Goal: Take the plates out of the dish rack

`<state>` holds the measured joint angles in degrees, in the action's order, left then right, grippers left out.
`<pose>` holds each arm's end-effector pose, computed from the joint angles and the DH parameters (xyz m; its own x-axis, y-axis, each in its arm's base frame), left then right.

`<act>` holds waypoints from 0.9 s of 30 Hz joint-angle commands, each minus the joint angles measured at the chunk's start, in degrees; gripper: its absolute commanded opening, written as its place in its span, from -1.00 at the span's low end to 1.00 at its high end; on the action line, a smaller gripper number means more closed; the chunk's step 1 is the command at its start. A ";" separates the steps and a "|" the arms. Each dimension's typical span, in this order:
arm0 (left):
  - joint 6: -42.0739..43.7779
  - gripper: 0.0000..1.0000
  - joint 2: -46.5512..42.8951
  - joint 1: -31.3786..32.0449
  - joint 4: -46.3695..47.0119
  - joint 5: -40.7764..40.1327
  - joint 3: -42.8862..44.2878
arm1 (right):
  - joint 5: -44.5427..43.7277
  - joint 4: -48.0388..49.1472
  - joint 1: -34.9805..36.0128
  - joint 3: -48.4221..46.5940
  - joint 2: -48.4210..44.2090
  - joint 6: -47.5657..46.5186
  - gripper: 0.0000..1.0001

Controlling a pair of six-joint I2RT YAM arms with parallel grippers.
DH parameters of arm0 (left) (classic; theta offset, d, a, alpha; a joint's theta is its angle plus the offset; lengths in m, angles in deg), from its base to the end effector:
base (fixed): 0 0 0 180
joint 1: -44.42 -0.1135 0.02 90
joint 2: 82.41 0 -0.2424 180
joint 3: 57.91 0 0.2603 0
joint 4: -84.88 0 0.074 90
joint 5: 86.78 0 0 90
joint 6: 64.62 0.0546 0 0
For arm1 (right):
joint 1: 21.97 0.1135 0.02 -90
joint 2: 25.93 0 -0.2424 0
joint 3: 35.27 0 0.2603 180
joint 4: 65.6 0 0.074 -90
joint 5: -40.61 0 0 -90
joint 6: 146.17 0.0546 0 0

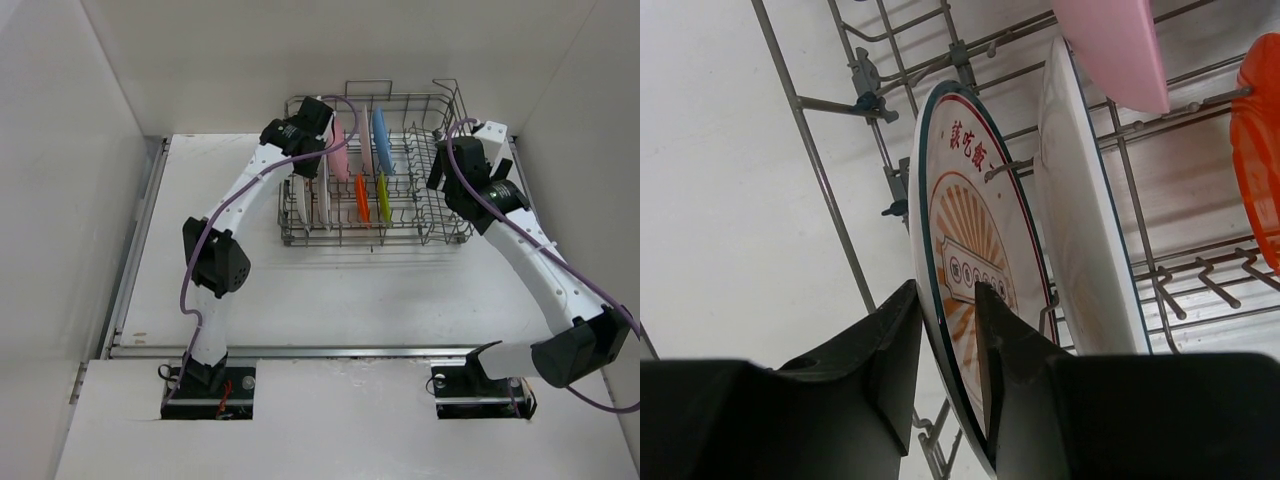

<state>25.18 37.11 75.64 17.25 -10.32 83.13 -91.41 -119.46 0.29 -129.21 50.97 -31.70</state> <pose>0.4083 -0.2325 0.3283 -0.6176 0.3703 -0.6939 0.3630 0.9168 0.1663 0.2967 0.0820 0.3572 -0.4160 0.1622 -0.8948 0.4250 0.9046 -0.0335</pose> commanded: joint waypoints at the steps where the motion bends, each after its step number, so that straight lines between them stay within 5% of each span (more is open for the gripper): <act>1: 0.21 -1.00 -3.50 1.30 0.77 -0.60 5.34 | -2.54 -0.24 0.41 -1.20 -0.26 0.67 1.00; 27: 7.77 -1.00 -14.23 -0.46 4.83 -0.62 5.70 | 6.59 0.98 0.41 -3.93 -4.57 0.67 1.00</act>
<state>28.30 35.34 75.10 17.23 -11.15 84.79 -87.21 -119.83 0.29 -130.11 47.89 -31.66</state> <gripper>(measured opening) 0.210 0.999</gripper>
